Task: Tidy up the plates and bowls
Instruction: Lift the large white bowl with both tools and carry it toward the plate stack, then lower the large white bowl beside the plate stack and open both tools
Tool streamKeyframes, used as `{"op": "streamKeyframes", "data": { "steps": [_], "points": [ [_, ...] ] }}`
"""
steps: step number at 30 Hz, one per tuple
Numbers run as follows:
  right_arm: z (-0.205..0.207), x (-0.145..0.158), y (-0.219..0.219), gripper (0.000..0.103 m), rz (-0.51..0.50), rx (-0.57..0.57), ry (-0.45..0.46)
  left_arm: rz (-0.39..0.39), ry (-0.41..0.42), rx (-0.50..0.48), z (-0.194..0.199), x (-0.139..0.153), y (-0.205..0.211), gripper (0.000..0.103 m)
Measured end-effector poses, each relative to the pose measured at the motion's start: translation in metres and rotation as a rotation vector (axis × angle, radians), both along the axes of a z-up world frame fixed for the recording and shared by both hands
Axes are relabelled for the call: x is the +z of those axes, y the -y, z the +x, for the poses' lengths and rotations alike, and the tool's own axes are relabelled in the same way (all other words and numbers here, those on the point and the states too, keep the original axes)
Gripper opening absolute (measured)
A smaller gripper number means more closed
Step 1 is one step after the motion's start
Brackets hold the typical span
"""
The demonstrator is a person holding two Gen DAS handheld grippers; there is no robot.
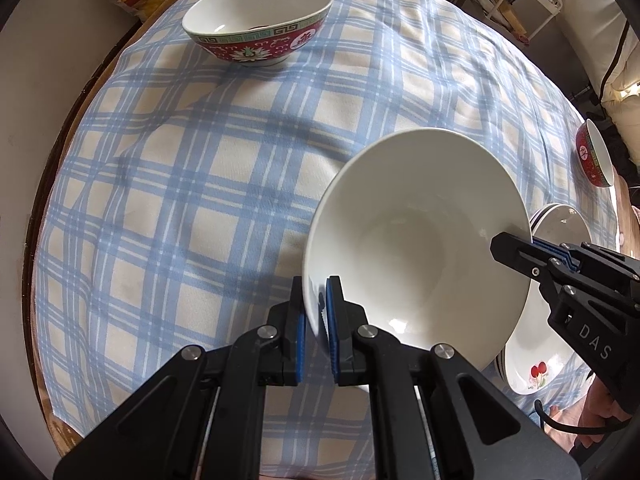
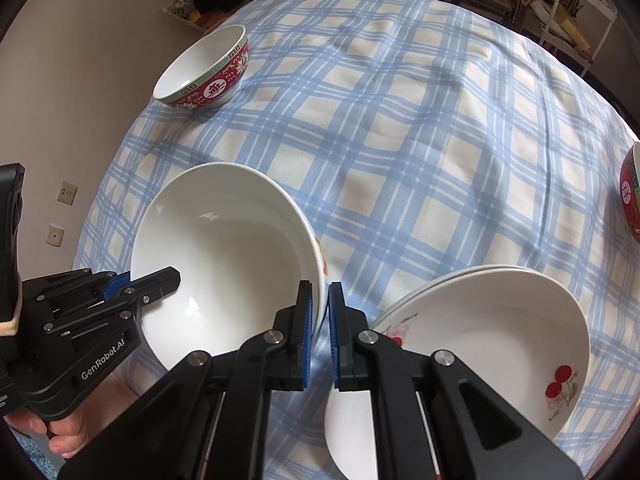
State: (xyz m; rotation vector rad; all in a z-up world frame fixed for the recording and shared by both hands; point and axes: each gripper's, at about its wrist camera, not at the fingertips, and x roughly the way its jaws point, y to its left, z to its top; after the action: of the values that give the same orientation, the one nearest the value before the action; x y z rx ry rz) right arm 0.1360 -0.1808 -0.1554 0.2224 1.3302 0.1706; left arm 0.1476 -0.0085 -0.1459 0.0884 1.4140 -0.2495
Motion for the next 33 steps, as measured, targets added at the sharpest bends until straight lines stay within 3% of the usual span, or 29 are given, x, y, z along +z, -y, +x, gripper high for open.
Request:
{"op": "streamKeyframes", "data": {
  "steps": [19,25,33],
  "points": [
    [0.000,0.014,-0.001,0.008,-0.042,0.025,0.059,0.027,0.039,-0.031,0.002,0.008,-0.001,0.011],
    [0.011,0.040,0.004,0.008,-0.024,0.032,0.127,0.000,0.036,-0.030,0.009,0.024,-0.012,0.018],
    [0.044,0.065,-0.008,0.009,-0.047,0.061,0.157,-0.008,0.032,-0.004,0.020,0.039,-0.025,0.036]
  ]
}}
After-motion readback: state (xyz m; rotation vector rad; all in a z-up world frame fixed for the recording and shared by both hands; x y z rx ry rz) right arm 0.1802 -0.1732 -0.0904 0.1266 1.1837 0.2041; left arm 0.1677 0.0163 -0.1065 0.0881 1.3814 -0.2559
